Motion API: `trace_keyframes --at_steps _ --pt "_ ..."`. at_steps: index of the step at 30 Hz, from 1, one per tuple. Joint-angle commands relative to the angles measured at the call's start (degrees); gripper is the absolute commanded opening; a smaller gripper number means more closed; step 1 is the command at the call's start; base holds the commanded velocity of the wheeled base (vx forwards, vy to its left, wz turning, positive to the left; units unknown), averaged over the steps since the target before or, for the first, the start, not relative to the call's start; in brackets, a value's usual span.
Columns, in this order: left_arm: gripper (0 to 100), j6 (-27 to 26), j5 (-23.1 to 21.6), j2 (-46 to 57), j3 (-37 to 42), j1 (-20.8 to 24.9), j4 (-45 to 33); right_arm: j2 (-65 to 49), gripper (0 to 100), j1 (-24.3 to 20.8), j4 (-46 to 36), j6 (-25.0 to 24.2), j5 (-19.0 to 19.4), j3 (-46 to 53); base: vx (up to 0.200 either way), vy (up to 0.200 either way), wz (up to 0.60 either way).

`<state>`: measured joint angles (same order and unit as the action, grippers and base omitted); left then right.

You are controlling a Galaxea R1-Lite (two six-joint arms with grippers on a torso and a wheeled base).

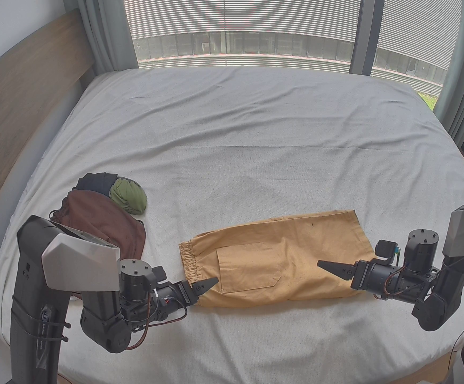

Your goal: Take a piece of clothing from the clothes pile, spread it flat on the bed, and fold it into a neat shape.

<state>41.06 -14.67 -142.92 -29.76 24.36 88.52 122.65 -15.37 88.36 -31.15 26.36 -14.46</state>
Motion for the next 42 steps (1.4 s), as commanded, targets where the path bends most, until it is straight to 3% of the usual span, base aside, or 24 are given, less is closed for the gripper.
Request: trace_keyframes --at_steps 1,11,17,39,40,42 --pt "100 0.0 0.3 -1.7 -2.1 0.7 -0.1 -1.2 100 0.4 0.1 -0.4 0.3 0.0 0.0 0.0 0.0" --pt "100 -0.8 2.4 -2.1 -1.4 0.0 -0.4 -1.1 100 0.1 0.1 -0.7 0.4 0.0 0.0 0.0 0.0" --pt "100 -4.1 3.8 -2.6 -1.8 -1.1 -0.4 -1.0 100 -0.1 0.1 -0.7 0.4 0.0 0.0 0.0 0.0" --pt "100 -0.1 3.0 -5.0 -9.7 0.9 0.0 -0.7 100 -0.4 0.1 -0.8 0.4 0.0 0.0 0.0 0.0" --pt "0 -0.1 3.0 -5.0 -9.7 0.9 0.0 -0.7 100 -0.4 0.1 -0.8 0.4 0.0 0.0 0.0 0.0" --pt "0 1.2 3.0 -4.9 -9.7 0.9 0.1 -0.7 100 -0.4 0.1 -0.8 0.4 0.0 0.0 0.0 0.0"
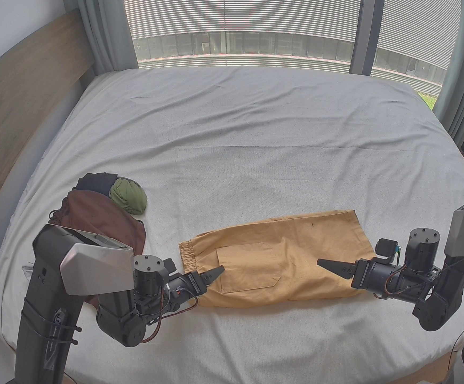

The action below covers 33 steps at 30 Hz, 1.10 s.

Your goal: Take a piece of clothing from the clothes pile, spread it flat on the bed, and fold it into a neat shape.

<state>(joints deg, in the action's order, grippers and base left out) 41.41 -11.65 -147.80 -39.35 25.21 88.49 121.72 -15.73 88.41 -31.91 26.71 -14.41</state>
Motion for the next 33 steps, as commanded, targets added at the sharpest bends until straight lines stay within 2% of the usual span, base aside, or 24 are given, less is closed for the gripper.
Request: trace_keyframes --at_steps 1,9,13,17,26,33 --pt "0 1.1 0.0 0.1 0.0 0.0 0.1 0.2 100 0.0 0.0 0.0 0.0 0.0 0.0 0.0 0.0" --pt "0 5.3 -0.2 3.0 3.7 -0.6 0.2 0.3 100 0.2 0.0 0.0 0.0 0.0 0.0 0.0 0.0" --pt "0 6.4 -2.8 7.3 8.3 -1.5 0.2 0.4 100 0.1 0.0 0.0 0.0 0.0 0.0 0.0 0.0" --pt "0 6.0 -5.2 11.0 12.0 -3.6 0.1 0.4 100 0.1 0.0 0.0 0.0 0.0 0.0 0.0 0.0" --pt "0 3.1 -5.7 14.8 16.3 -8.6 0.1 0.4 100 0.0 0.0 0.0 0.0 0.0 0.0 0.0 0.0" --pt "0 0.2 -11.0 17.7 19.7 -14.0 0.1 1.0 100 -0.7 0.0 0.0 -0.1 0.0 0.0 0.0 0.0"
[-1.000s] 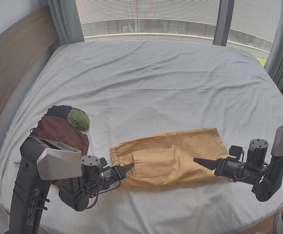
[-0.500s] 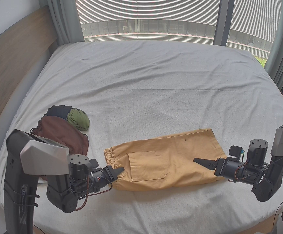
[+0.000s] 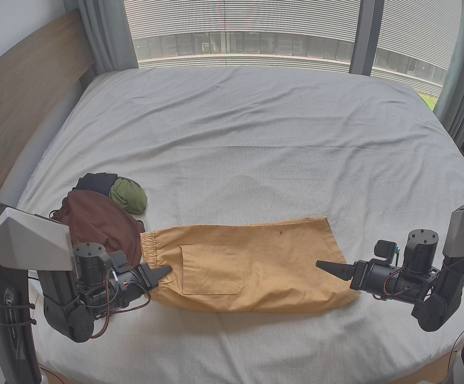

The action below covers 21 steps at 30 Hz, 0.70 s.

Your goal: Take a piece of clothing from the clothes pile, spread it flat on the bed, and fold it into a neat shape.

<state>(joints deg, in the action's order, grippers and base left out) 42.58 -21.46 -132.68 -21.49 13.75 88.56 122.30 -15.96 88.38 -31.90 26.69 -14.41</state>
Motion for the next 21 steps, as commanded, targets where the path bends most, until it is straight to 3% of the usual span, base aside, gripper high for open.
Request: trace_keyframes --at_steps 1,15,21 --pt "0 -1.0 -1.2 2.6 1.8 -2.5 0.0 0.4 100 -0.5 0.0 0.0 -0.1 0.0 0.0 0.0 0.0" --pt "0 -5.3 -6.0 4.6 5.5 -11.6 0.0 0.6 100 -0.9 0.0 0.0 -0.1 0.0 0.0 0.0 0.0" --pt "0 -5.5 -7.5 5.8 6.0 -12.5 0.0 0.7 100 -1.6 0.1 0.0 -0.1 0.1 0.0 0.0 0.0"
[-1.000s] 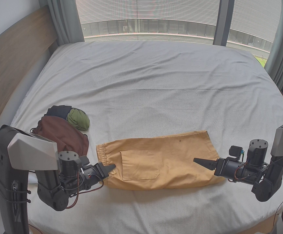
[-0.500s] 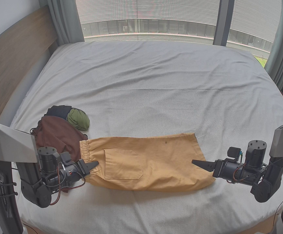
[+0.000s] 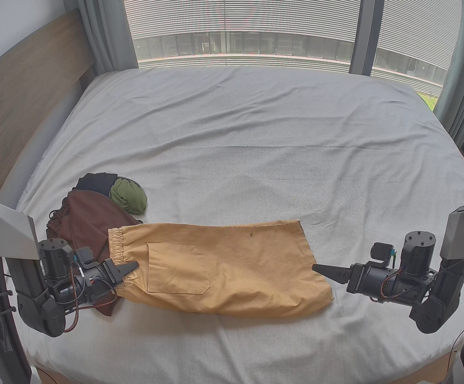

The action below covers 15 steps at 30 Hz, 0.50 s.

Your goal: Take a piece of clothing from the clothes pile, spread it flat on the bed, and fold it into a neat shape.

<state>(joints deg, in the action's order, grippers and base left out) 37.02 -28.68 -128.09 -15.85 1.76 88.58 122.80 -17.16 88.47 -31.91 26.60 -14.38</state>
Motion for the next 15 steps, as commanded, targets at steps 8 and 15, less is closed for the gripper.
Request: trace_keyframes --at_steps 8,15 --pt "0 0.6 0.2 1.8 -0.4 5.6 0.0 -0.4 100 -1.2 0.0 0.0 -0.3 0.3 0.0 0.0 0.0" --pt "0 0.6 1.2 2.5 -2.1 12.5 0.0 -1.5 100 -0.9 0.0 0.1 -0.3 0.3 0.0 0.0 0.0"
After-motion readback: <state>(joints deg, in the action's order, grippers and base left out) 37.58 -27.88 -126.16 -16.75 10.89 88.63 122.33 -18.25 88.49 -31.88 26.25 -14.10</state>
